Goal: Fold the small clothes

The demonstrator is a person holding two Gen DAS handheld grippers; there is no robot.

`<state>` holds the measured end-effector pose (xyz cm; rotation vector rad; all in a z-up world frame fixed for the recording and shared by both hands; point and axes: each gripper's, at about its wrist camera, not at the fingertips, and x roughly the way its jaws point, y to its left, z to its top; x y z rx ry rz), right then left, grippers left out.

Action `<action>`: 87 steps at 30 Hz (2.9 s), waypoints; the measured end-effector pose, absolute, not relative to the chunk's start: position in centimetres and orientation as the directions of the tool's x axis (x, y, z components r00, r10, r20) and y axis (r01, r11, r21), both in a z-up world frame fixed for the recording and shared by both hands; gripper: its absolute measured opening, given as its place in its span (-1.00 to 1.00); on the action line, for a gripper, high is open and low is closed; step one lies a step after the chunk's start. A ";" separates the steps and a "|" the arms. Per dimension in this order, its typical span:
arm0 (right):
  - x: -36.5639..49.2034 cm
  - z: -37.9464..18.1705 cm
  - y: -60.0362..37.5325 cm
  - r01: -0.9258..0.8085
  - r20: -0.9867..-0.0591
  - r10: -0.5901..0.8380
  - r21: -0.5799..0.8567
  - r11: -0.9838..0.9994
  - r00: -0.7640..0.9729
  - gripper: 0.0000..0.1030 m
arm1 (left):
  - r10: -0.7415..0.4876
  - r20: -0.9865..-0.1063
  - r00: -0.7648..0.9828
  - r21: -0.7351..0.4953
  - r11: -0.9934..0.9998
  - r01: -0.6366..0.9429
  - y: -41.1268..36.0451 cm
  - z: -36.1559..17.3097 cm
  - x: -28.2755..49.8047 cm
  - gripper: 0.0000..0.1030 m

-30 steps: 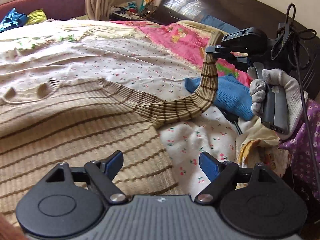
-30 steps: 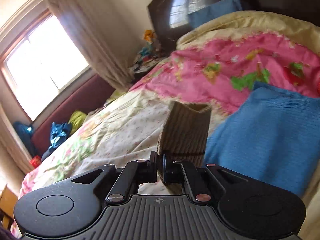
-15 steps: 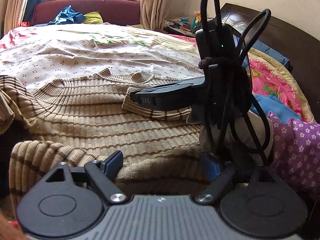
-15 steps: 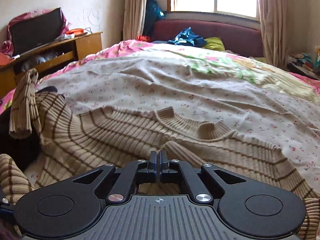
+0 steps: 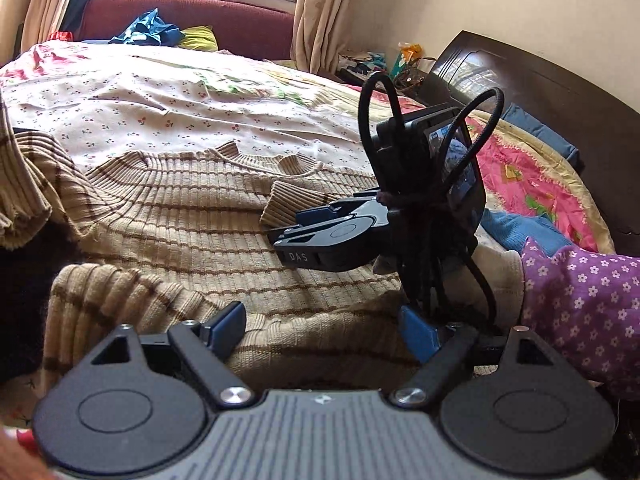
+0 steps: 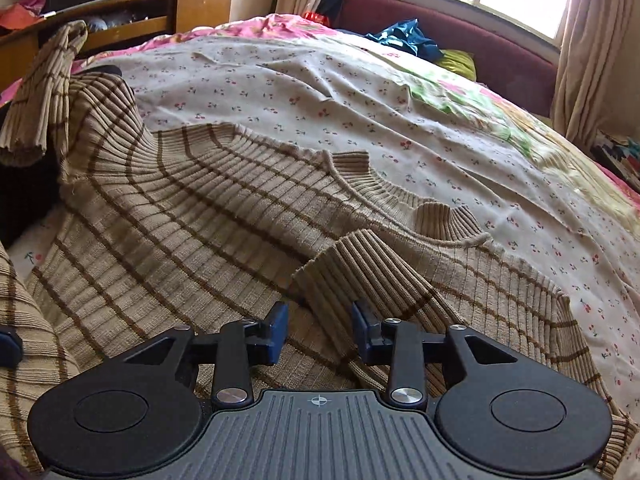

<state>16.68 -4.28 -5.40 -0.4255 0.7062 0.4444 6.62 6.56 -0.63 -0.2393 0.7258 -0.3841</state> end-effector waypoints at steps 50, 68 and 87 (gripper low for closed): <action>19.1 -2.1 -13.0 -0.623 -0.717 0.418 -0.027 0.782 0.557 -0.37 | -0.272 -0.651 0.708 -0.147 0.961 0.234 5.6 0.5 17.2 1.00; 20.8 -2.2 -11.3 -0.652 -0.746 0.395 -0.069 0.755 0.537 -0.94 | -0.115 -0.754 0.647 -0.042 0.991 0.127 6.9 -2.8 23.0 0.14; 21.4 -3.2 -9.5 -0.639 -0.738 0.365 -0.116 0.760 0.568 -0.95 | -0.062 -0.702 0.710 0.040 0.991 0.127 7.3 -2.7 23.1 0.00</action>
